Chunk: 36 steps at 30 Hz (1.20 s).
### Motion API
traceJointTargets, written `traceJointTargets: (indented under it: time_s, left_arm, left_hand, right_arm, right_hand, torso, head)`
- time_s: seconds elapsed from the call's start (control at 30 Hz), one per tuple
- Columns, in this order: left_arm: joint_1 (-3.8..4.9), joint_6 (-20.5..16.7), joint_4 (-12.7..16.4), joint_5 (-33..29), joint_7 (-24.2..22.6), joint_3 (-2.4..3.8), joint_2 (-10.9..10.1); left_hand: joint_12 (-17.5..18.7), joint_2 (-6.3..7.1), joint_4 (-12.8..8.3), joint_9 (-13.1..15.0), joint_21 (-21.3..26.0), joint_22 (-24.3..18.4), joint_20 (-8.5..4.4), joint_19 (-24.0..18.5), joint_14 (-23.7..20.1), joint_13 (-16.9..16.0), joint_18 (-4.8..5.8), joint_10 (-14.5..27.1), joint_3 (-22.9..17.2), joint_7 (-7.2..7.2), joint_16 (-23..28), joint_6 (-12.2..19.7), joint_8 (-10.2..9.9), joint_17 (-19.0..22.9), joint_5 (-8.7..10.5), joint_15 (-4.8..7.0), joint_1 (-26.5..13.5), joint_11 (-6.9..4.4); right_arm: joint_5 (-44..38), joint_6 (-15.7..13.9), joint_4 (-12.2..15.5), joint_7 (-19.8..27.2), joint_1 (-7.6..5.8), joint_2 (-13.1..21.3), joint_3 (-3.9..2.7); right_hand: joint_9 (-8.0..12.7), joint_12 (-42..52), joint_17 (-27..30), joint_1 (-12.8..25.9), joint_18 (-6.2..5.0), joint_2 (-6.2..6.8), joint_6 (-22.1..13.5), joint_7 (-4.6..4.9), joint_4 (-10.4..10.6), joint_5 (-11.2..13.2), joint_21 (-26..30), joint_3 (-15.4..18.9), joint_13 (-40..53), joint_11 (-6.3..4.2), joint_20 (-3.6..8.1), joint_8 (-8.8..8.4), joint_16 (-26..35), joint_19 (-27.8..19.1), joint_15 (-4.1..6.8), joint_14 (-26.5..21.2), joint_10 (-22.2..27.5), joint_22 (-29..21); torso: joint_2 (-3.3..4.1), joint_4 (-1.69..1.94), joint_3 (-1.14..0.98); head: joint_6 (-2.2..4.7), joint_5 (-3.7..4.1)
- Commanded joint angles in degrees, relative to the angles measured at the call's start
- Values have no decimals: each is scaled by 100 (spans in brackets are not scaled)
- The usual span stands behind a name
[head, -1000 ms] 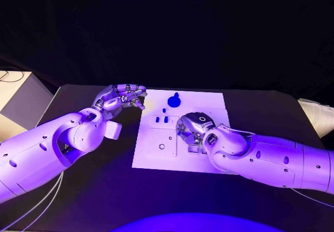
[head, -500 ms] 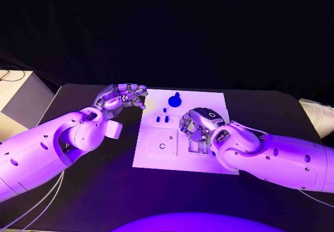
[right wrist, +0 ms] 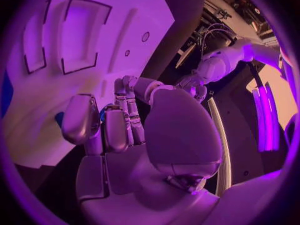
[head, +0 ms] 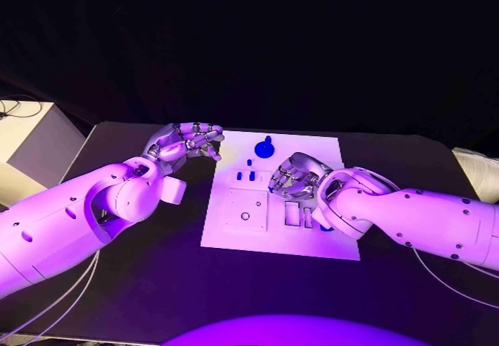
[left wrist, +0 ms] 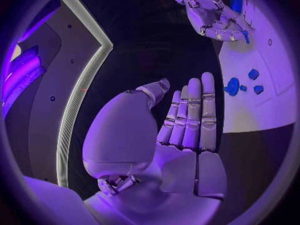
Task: Assemble the parts on the task board
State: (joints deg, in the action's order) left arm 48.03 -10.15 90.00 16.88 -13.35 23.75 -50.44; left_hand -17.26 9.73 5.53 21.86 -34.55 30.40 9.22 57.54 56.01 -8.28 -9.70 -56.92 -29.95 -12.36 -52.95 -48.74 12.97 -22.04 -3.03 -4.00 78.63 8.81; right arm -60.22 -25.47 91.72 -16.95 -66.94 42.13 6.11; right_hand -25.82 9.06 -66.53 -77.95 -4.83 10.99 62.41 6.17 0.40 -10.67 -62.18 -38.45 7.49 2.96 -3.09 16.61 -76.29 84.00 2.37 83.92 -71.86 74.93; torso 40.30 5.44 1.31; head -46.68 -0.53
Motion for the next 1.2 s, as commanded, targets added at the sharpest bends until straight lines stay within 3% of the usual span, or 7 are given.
traceJointTargets:
  time_s: [0.03,0.3,0.4,0.63,1.03,1.2]
  left_arm:
    - [-2,96,15,-14,-9,3,6]
    - [-1,97,27,-14,12,3,-4]
    - [-1,94,31,-14,20,3,-9]
    - [-1,92,41,-13,34,3,-22]
    - [0,110,38,-12,53,3,-10]
    - [0,110,33,-12,54,3,-5]
  left_hand:
    - [-24,-25,3,-7,26,-4,11,47,-10,10,-78,49,33,-52,39,33,28,-9,5,-31,25,-10]
    - [-25,-21,3,-8,31,-8,11,48,-12,12,-78,57,37,-52,41,40,30,-9,5,-32,28,-9]
    - [-25,-21,3,-8,31,-8,11,48,-12,12,-78,57,37,-52,41,40,30,-9,5,-32,28,-9]
    - [-26,-20,3,-9,33,-10,11,49,-14,12,-77,60,38,-52,42,43,31,-9,5,-32,30,-9]
    - [-28,-17,4,-10,39,-15,11,49,-18,14,-77,65,41,-53,46,48,34,-9,5,-33,34,-8]
    - [-28,-17,4,-10,39,-15,11,49,-18,14,-77,65,41,-53,46,48,34,-9,5,-33,34,-8]
  right_arm:
    - [1814,723,-147,-305,-91,-93,-3]
    - [3169,1283,-489,-906,-351,-312,3]
    - [3380,1429,-557,-1090,-399,-358,4]
    - [3596,1697,-700,-1379,-454,-486,9]
    - [3332,1609,-861,-1474,-476,-665,28]
    - [3134,1523,-893,-1486,-476,-718,45]
  right_hand:
    - [-11,-17,22,15,14,-30,-8,8,0,-23,51,-32,41,-76,56,10,32,388,26,167,-119,10]
    - [-21,-30,57,33,12,-37,-22,15,-3,-11,77,-30,43,-70,55,9,55,382,21,158,-115,-2]
    - [-25,-35,78,34,8,-43,-26,15,-10,1,101,-31,45,-70,55,9,68,379,20,153,-114,-13]
    - [-37,-49,104,40,7,-57,-41,19,-24,29,116,-34,48,-66,54,9,85,374,18,146,-108,-19]
    - [-42,-53,115,39,4,-63,-45,19,-32,34,129,-36,50,-67,54,10,92,372,17,143,-109,-26]
    - [-44,-54,132,40,1,-64,-46,20,-35,37,149,-36,51,-66,54,11,102,370,17,140,-109,-36]
  torso:
    - [-1,7,11]
    - [-7,3,20]
    - [-4,3,14]
    - [-2,-4,9]
    - [3,-1,11]
    - [4,2,2]
  head:
    - [-39,-52]
    - [-91,-137]
    - [-113,-185]
    - [-139,-206]
    - [-175,-203]
    - [-180,-204]
